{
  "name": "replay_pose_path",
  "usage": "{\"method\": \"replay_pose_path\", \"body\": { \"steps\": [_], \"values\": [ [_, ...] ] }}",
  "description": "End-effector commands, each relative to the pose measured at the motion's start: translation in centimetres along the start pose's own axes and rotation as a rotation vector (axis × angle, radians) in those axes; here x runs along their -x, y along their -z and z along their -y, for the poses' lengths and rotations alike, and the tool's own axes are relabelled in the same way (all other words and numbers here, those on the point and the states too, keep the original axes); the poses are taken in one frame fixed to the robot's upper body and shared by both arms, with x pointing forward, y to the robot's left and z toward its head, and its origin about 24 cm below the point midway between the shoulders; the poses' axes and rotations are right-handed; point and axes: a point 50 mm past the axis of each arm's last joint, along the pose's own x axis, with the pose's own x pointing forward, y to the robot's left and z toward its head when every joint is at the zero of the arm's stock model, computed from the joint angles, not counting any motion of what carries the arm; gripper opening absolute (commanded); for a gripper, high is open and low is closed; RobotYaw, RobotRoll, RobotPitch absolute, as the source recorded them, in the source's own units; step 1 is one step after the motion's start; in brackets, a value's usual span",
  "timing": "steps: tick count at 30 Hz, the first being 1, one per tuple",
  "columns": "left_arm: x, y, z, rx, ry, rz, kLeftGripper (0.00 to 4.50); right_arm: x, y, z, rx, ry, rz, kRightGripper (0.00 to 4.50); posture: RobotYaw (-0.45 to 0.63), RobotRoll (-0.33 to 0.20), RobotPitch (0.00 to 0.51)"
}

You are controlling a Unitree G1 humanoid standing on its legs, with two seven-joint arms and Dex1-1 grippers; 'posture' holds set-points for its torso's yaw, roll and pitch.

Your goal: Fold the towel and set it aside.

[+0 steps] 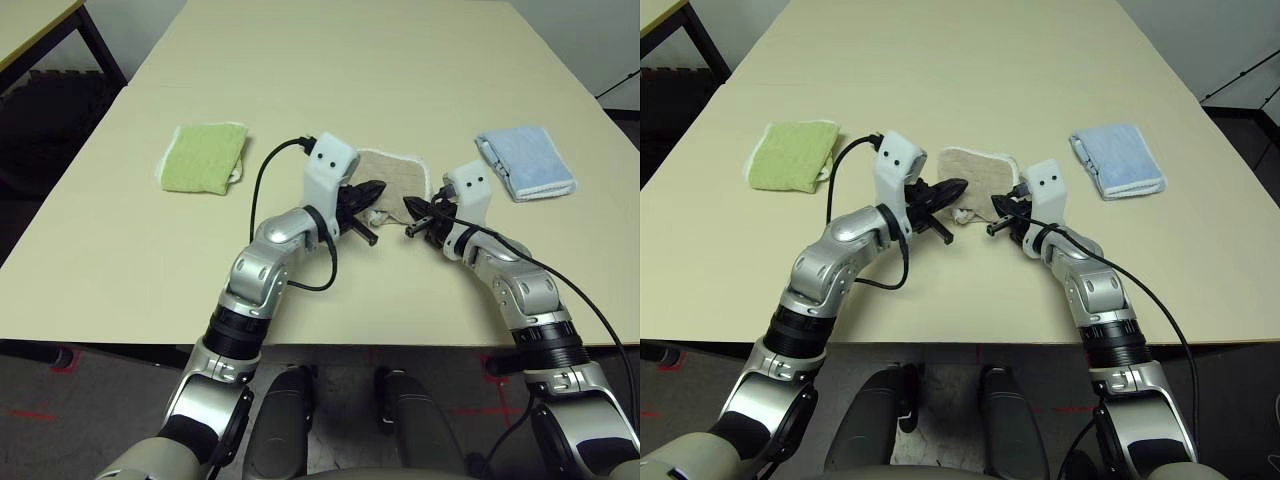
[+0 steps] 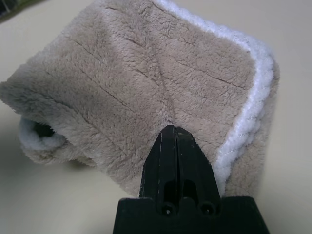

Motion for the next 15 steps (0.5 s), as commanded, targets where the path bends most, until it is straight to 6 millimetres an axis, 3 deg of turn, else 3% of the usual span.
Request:
{"method": "replay_pose_path", "body": {
  "steps": [1,6,15],
  "values": [
    [-0.5,2.5,0.2,-0.026,0.003,-0.089,0.06,0.4,0.9,0.9,-0.021,0.048,-0.039,0.0,0.05,0.0,0.159],
    [-0.7,4.9,-0.7,-0.126,-0.023,-0.171,0.06,0.3,0.5,0.9,-0.024,0.053,-0.028,0.0,0.04,0.0,0.158],
    [-0.4,6.4,-1.8,-0.16,-0.074,-0.216,0.06,0.3,0.6,0.8,-0.036,0.057,-0.032,0.0,0.04,0.0,0.159]
  ]
}}
